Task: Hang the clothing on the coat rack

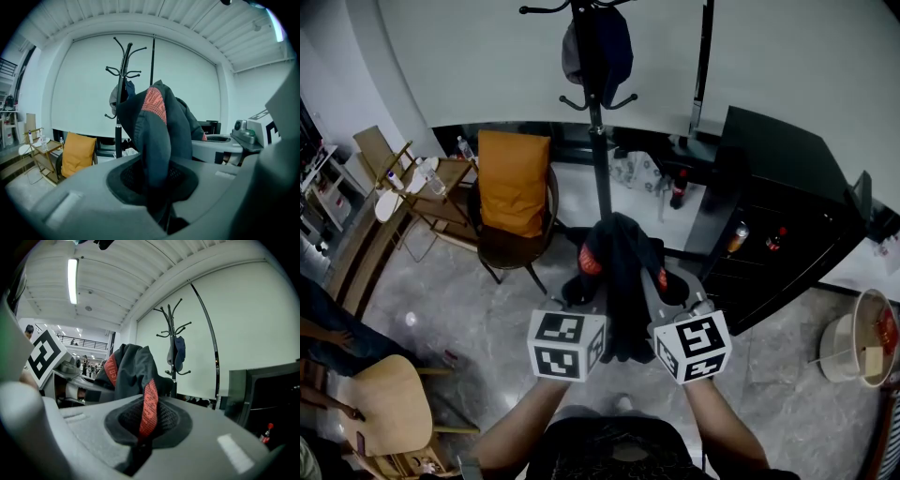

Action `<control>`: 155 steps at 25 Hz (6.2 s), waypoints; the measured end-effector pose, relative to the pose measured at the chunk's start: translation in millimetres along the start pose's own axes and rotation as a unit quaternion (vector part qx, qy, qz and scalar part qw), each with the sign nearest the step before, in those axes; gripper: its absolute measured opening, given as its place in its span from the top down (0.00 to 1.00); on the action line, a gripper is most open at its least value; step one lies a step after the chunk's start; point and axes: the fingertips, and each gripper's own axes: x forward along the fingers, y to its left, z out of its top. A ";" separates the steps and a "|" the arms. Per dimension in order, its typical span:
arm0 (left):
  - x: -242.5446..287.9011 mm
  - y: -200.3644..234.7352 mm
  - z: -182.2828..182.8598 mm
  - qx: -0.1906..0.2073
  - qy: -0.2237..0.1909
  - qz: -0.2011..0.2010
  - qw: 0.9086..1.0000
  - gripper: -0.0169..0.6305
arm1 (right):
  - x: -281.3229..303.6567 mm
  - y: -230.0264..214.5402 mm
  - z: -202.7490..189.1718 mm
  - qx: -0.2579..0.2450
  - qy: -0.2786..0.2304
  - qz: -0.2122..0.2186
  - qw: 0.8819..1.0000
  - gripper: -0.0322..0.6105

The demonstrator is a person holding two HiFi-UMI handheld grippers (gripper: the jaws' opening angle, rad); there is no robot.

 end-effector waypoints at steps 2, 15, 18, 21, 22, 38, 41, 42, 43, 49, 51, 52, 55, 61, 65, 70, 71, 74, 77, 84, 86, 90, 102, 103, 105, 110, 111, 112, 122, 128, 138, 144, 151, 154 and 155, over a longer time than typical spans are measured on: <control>5.4 2.8 1.8 -0.002 0.000 0.002 1.000 0.90 | 5.2 -3.4 0.1 -0.002 0.002 0.003 1.000 0.93; 46.1 36.9 12.2 -0.014 -0.006 -0.002 1.000 0.90 | 50.8 -19.3 1.7 -0.015 0.008 0.000 1.000 0.93; 60.5 48.5 15.1 -0.014 -0.005 -0.008 1.000 0.90 | 67.2 -26.6 1.7 -0.017 0.008 -0.007 1.000 0.93; 75.4 62.1 18.2 -0.015 -0.005 -0.013 1.000 0.90 | 86.3 -31.6 1.8 -0.019 0.008 -0.013 1.000 0.93; 80.7 66.5 19.0 -0.015 -0.004 -0.015 1.000 0.90 | 92.9 -33.4 1.6 -0.020 0.008 -0.015 1.000 0.93; 147.0 139.8 59.7 -0.008 -0.013 -0.042 0.999 0.90 | 191.0 -60.9 26.4 -0.025 -0.002 -0.055 0.998 0.93; 154.7 149.7 68.0 -0.006 -0.017 -0.047 0.999 0.90 | 204.0 -64.7 32.4 -0.028 -0.005 -0.065 0.997 0.93; 157.1 153.0 70.6 -0.004 -0.018 -0.049 0.999 0.90 | 208.3 -65.8 34.3 -0.029 -0.006 -0.068 0.997 0.93; 159.5 156.4 73.1 -0.003 -0.019 -0.051 0.999 0.90 | 212.6 -66.6 36.1 -0.030 -0.007 -0.071 0.997 0.93; 172.8 174.2 81.9 -0.001 -0.021 -0.065 0.998 0.90 | 232.6 -70.9 42.0 -0.036 -0.007 -0.092 0.995 0.93; 177.2 177.5 84.3 -0.001 -0.022 -0.070 0.997 0.90 | 236.6 -74.1 42.9 -0.036 -0.006 -0.103 0.994 0.93; 179.2 179.1 85.1 0.000 -0.022 -0.073 0.997 0.90 | 238.6 -75.2 43.2 -0.036 -0.005 -0.107 0.994 0.93; 185.2 184.4 88.2 0.000 -0.024 -0.081 0.996 0.90 | 244.6 -77.8 45.1 -0.037 -0.005 -0.117 0.992 0.93; 199.6 191.6 96.6 0.001 -0.030 -0.099 0.995 0.90 | 255.7 -90.6 50.1 -0.033 -0.006 -0.141 0.989 0.93; 208.8 196.5 101.2 0.003 -0.031 -0.111 0.993 0.90 | 263.6 -97.9 53.2 -0.033 -0.005 -0.155 0.987 0.93; 220.3 200.8 106.5 0.004 -0.033 -0.123 0.992 0.90 | 270.7 -105.8 56.0 -0.033 -0.006 -0.170 0.985 0.93; 223.0 201.1 107.4 0.004 -0.033 -0.125 0.992 0.90 | 271.8 -107.7 56.1 -0.032 -0.006 -0.172 0.985 0.93; 229.9 201.2 109.2 0.003 -0.032 -0.129 0.991 0.90 | 275.0 -113.6 55.4 -0.023 -0.007 -0.175 0.984 0.93; 235.0 202.3 109.6 0.001 -0.031 -0.128 0.991 0.90 | 279.1 -117.7 54.6 -0.016 -0.007 -0.173 0.985 0.93; 248.8 203.5 110.0 0.001 -0.027 -0.116 0.993 0.90 | 289.9 -128.4 50.5 -0.013 -0.007 -0.160 0.987 0.93; 251.3 203.2 108.9 0.002 -0.027 -0.112 0.993 0.90 | 292.4 -131.4 48.3 -0.012 -0.006 -0.155 0.988 0.93; 257.5 205.1 108.4 -0.003 -0.025 -0.098 0.995 0.90 | 298.3 -136.5 45.8 -0.011 -0.004 -0.140 0.990 0.93; 273.7 212.3 110.2 -0.008 -0.019 -0.071 0.997 0.90 | 320.1 -149.4 42.9 -0.003 -0.003 -0.107 0.994 0.93; 274.9 212.9 110.4 -0.008 -0.018 -0.069 0.997 0.90 | 321.7 -150.6 42.6 -0.001 -0.003 -0.106 0.994 0.93; 277.7 213.2 111.3 -0.008 -0.017 -0.068 0.998 0.90 | 324.3 -153.4 42.4 0.002 -0.003 -0.103 0.995 0.93; 284.4 214.5 113.4 -0.007 -0.016 -0.062 0.998 0.90 | 331.4 -160.7 41.6 0.006 -0.003 -0.097 0.995 0.93; 285.5 214.8 113.6 -0.007 -0.016 -0.062 0.998 0.90 | 332.8 -161.7 41.2 0.007 -0.003 -0.096 0.995 0.93; 286.5 215.0 113.9 -0.006 -0.016 -0.061 0.998 0.90 | 334.1 -162.5 40.6 0.008 -0.003 -0.095 0.995 0.93; 295.3 216.4 116.8 -0.010 -0.019 -0.055 0.998 0.90 | 345.0 -167.3 38.6 0.012 -0.005 -0.082 0.997 0.93; 299.9 217.1 117.7 -0.012 -0.020 -0.050 0.998 0.90 | 348.1 -171.7 37.6 0.011 -0.004 -0.077 0.997 0.93; 305.6 219.9 114.6 -0.016 -0.016 -0.042 0.999 0.90 | 350.9 -174.9 28.4 0.017 0.007 -0.077 0.997 0.93; 309.1 219.9 111.5 -0.017 -0.012 -0.038 0.999 0.90 | 353.5 -174.7 22.6 0.017 0.014 -0.075 0.997 0.93; 310.2 222.7 104.0 -0.015 -0.005 -0.031 0.999 0.90 | 356.6 -171.1 14.6 0.011 0.023 -0.071 0.997 0.93; 309.7 224.4 101.2 -0.015 -0.001 -0.027 1.000 0.90 | 358.3 -169.2 11.6 0.012 0.026 -0.068 0.997 0.93; 309.8 224.8 100.4 -0.016 -0.001 -0.027 1.000 0.90 | 358.8 -168.7 10.7 0.012 0.027 -0.067 0.997 0.93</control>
